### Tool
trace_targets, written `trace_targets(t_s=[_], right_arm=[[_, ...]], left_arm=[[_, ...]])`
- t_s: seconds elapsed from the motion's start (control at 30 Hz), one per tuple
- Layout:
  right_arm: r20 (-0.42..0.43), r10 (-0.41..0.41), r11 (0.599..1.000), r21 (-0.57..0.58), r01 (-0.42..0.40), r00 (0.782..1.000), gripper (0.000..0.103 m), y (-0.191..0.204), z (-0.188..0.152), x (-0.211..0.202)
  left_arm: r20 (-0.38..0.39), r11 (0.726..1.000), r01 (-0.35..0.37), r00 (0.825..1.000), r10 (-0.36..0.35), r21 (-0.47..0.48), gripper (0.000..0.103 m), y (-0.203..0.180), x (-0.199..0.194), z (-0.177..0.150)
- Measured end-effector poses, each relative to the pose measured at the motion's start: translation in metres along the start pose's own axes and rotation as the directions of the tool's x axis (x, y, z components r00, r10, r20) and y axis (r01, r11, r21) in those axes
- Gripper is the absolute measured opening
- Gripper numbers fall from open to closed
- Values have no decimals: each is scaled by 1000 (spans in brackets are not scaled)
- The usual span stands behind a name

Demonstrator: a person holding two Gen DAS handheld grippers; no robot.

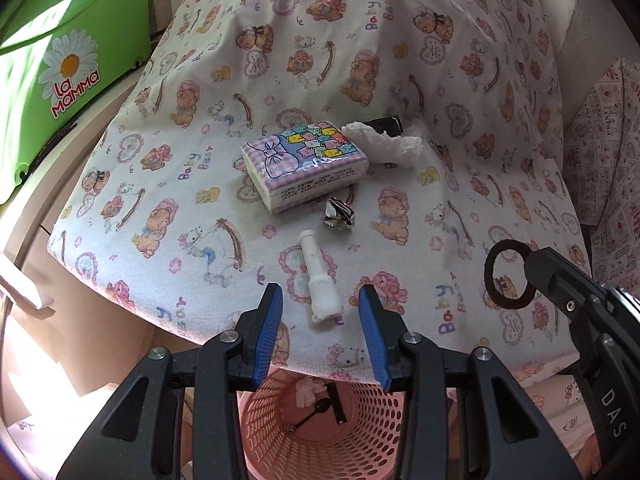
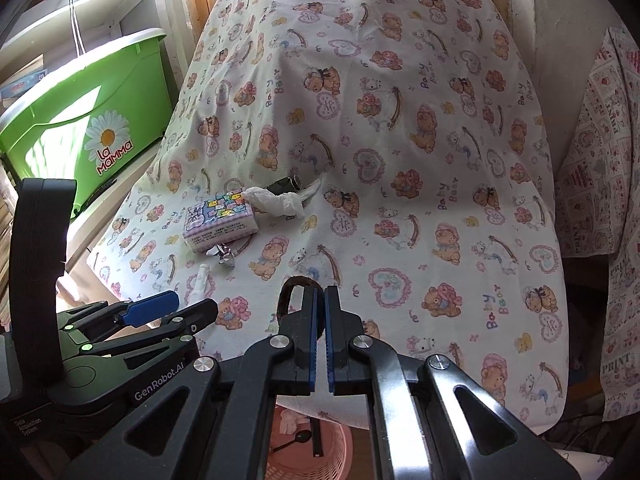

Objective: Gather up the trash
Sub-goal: 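Close the left tool on the white tube while the right tool holds the black tie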

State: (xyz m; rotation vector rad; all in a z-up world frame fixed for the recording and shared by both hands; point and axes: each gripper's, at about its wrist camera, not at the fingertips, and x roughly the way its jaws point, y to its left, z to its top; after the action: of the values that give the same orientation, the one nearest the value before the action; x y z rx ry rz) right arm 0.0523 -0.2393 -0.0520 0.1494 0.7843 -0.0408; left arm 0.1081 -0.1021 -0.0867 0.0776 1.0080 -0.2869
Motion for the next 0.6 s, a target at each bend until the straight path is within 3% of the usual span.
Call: trace_targets(t_s=[0.07, 0.1, 0.47, 0.6], right_arm=[[3, -1, 1000, -3, 1, 1000, 4, 0, 0, -1], [4, -1, 1000, -3, 1, 1000, 4, 0, 0, -2], [3, 2, 1000, -12, -2, 1000, 4, 1, -5, -6], [-2, 12, 1000, -25, -12, 1000, 4, 5, -8, -7]], left_arm=[[3, 1000, -1, 1000, 1, 3, 26, 0, 0, 0], [0, 1000, 4, 1000, -4, 4, 14, 0, 0, 0], [10, 995, 82, 997, -82, -52, 15, 19, -27, -4], [-1, 996, 78, 997, -78, -54, 15, 23, -30, -8]])
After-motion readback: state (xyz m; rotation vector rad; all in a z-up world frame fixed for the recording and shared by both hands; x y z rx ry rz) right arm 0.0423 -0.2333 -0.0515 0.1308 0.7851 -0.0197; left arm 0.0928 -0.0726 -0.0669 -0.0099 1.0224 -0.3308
